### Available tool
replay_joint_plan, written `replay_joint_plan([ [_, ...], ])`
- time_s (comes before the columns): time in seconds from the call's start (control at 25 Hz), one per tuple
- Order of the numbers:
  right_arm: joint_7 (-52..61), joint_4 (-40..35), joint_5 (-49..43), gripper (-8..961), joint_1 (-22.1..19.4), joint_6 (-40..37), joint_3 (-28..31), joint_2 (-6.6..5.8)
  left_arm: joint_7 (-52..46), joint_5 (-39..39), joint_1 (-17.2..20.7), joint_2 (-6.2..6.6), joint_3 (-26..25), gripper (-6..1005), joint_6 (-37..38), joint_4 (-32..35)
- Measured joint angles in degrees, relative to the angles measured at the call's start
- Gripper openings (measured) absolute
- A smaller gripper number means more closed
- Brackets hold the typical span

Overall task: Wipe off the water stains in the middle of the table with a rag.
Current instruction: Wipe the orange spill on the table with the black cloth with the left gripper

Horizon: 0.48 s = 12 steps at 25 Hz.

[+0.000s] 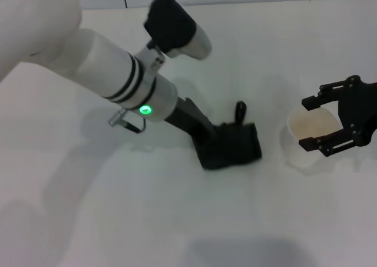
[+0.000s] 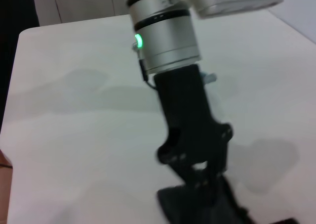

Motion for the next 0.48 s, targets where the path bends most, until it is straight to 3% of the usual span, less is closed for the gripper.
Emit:
replay_joint_plan([
  [0.32,-0.09,0.16,0.00,813,0.02,0.37,-0.67,0.00,-3.12,6.22,0.06,0.03,-6.73,69,-8.29,-1.67],
  [0.48,-0.12,0.16,0.00,813,0.00,0.39,-0.69,0.00,-3.51,6.32,0.12,0.04,-6.90,69,-11.19,-1.82],
])
